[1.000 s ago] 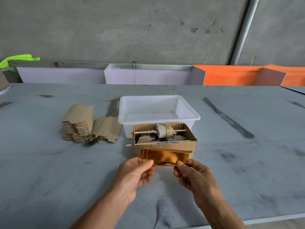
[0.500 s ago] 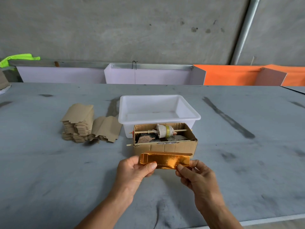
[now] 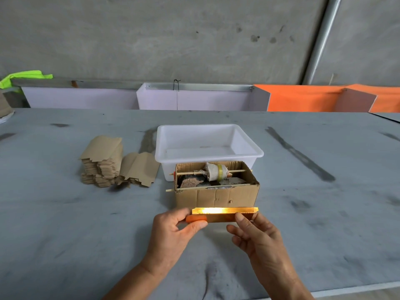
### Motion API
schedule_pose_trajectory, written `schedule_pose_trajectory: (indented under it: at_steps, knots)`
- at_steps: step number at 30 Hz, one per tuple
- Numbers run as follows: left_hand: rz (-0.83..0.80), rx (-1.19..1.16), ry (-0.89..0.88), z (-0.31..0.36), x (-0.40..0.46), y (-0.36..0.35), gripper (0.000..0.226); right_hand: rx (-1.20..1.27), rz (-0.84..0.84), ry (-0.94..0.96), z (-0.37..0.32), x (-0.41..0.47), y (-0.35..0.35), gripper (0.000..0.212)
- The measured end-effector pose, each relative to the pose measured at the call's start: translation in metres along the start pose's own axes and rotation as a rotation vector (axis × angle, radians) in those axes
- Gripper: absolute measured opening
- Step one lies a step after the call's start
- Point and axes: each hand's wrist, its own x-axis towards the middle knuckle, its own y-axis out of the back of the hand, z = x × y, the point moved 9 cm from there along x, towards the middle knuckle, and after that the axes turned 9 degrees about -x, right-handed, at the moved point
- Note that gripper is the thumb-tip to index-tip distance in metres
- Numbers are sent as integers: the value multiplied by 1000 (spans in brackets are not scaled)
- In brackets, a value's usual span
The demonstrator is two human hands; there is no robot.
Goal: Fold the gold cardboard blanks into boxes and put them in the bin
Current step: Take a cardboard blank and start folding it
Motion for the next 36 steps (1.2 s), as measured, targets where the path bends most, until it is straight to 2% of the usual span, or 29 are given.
schedule_pose_trajectory:
  at_steps: [3, 6, 13, 17, 20, 23, 28, 33, 36]
  knots:
    - [1, 33, 12, -5, -1, 0, 23, 72, -34, -4, 1, 1, -2, 11]
    - [-8, -137, 138, -15, -3, -4, 23, 86, -50, 37, -2, 3, -2, 12]
    - [46, -365, 240, -21, -4, -8, 51, -12, 10, 162, -6, 3, 6, 18]
    - [57, -415, 266, -21, -4, -10, 51, -45, 133, 227, -10, 0, 13, 39]
    - [68, -444, 283, -23, -5, -14, 48, -27, 194, 180, -4, 1, 15, 65]
    - [112, -485, 290, -25, -6, -16, 46, 49, 220, 132, 3, 4, 13, 74]
    - [208, -588, 380, -37, -9, -23, 49, 75, 238, 101, 9, 5, 9, 73]
    - [249, -559, 392, -41, -8, -26, 49, 135, 219, 87, 12, 5, -3, 77]
    - [255, -571, 386, -39, -7, -26, 48, 183, 155, 81, 15, 7, -16, 63]
